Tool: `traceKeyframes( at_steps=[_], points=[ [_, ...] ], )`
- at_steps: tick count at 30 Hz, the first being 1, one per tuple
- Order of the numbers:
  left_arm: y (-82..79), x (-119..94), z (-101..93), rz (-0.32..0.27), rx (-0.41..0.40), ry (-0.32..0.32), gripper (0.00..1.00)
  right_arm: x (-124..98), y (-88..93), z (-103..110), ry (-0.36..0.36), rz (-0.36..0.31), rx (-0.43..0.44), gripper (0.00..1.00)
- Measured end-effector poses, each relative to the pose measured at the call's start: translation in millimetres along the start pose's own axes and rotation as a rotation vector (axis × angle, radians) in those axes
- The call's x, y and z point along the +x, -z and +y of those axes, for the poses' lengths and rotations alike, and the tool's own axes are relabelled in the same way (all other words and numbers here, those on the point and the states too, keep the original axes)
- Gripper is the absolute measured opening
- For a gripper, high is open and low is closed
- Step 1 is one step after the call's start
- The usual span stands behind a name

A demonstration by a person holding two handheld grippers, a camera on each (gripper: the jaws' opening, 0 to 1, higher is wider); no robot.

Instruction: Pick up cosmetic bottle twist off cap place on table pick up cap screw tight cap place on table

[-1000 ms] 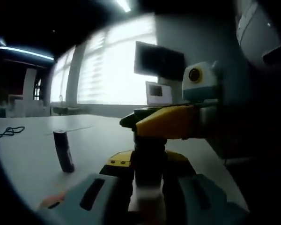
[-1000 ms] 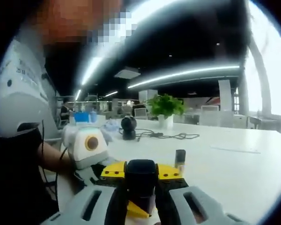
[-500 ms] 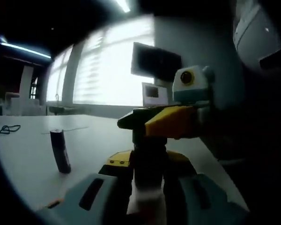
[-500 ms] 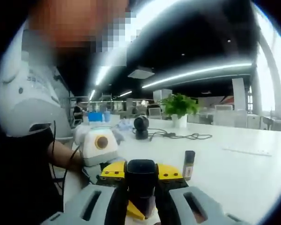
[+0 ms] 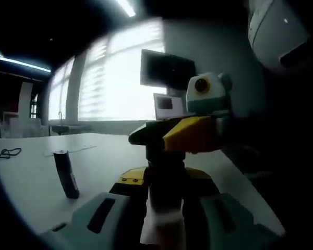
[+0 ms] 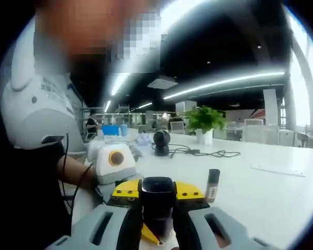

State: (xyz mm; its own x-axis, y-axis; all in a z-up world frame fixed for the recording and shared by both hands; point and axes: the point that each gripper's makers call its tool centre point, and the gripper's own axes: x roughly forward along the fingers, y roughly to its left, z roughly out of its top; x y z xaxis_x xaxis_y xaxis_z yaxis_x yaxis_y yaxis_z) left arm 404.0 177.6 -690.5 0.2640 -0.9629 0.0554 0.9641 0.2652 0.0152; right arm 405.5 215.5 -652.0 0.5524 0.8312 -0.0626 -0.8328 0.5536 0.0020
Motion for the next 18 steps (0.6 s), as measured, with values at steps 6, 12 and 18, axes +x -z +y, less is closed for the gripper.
traceKeyframes(
  at_steps=[6, 12, 18],
  points=[
    [-0.2, 0, -3.5, 0.011, 0.02, 0.008, 0.15, -2, -0.2, 7, -0.131, -0.001, -0.02, 0.16],
    [-1.4, -1, -8.4, 0.016, 0.063, 0.019, 0.15, -3, -0.9, 13, -0.266, -0.002, -0.03, 0.16],
    [0.0, -1, -9.8, 0.03, 0.016, 0.072, 0.16, -3, -0.9, 16, -0.392, -0.003, -0.021, 0.16]
  ],
)
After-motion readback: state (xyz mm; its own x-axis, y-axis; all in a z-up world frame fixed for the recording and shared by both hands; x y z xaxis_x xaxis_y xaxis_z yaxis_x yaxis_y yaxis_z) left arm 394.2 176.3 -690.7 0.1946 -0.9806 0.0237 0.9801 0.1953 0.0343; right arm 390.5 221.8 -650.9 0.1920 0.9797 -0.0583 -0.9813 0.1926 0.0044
